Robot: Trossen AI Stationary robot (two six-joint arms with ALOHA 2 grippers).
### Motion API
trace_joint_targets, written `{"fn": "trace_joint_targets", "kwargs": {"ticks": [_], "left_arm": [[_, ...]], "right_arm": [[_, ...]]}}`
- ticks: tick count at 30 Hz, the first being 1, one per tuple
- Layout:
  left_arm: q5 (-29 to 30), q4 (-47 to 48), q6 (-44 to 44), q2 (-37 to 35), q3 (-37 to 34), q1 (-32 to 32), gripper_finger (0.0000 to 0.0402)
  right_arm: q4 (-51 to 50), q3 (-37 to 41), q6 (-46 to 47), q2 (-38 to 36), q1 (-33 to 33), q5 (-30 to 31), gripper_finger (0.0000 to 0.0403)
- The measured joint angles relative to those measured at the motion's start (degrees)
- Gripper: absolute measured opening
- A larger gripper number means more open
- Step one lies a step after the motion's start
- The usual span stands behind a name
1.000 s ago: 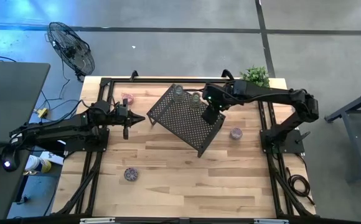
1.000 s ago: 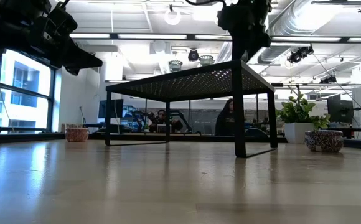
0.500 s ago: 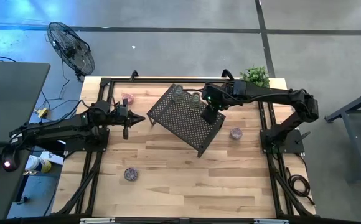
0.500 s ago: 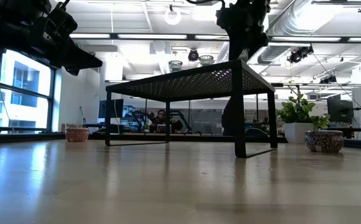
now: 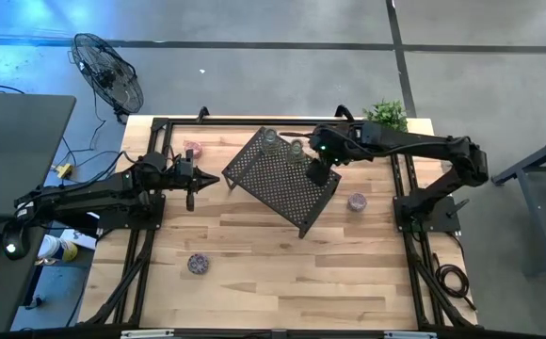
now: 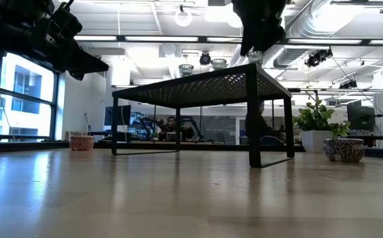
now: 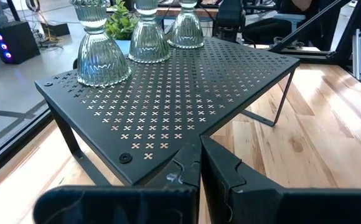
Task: Pick & Place candle stick holders
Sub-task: Put the black scented candle on the shelf
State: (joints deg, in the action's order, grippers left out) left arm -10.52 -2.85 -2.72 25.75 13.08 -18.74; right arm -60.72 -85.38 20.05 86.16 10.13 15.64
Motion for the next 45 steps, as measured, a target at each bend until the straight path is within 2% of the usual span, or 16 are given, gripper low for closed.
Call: {"fn": "trace_joint_targets", "kwargs": {"ticks": [11,14,18,21,26,28,30,33,38,42,45], "left_arm": [[0.0,0.0,0.0,0.0,0.0,0.0,0.0001],[0.0,0.0,0.0,0.0,0.0,0.0,0.0001],[0.0,0.0,0.0,0.0,0.0,0.0,0.0001],[0.0,0.0,0.0,0.0,0.0,0.0,0.0001],[-0.8,0.0,0.2,0.0,0.0,0.0,0.0001],[-1.6,0.0,0.2,0.0,0.0,0.0,0.0001],[-2.5,0.0,0.3,0.0,0.0,0.0,0.0001],[-2.7,0.0,0.3,0.0,0.0,0.0,0.0001],[-2.7,0.0,0.8,0.0,0.0,0.0,0.0001],[-3.1,0.7,1.7,0.0,0.0,0.0,0.0001],[-3.8,1.8,2.2,0.0,0.0,0.2,0.0001]], "right_arm": [[1.4,0.0,-0.6,-7.2,-2.9,3.8,0.0271],[1.4,0.0,-0.9,-9.7,-4.9,7.2,0.0255],[0.6,0.0,-0.3,-13.0,-10.4,15.4,0.0198],[0.5,0.0,0.7,-13.9,-16.4,22.2,0.0134],[1.7,1.2,2.5,-13.5,-25.9,29.9,0.0022],[4.2,4.4,3.1,-14.0,-28.9,33.0,0.0008],[8.4,9.6,4.0,-14.6,-31.0,34.9,0.002],[18.9,19.6,4.1,-16.3,-32.7,34.1,0.0027],[42.2,34.8,-1.6,-19.7,-33.6,30.2,0.0003],[58.3,43.5,-7.5,-22.4,-34.1,28.4,0.0008],[65.7,48.1,-10.6,-24.6,-34.1,27.9,0.0003]]}}
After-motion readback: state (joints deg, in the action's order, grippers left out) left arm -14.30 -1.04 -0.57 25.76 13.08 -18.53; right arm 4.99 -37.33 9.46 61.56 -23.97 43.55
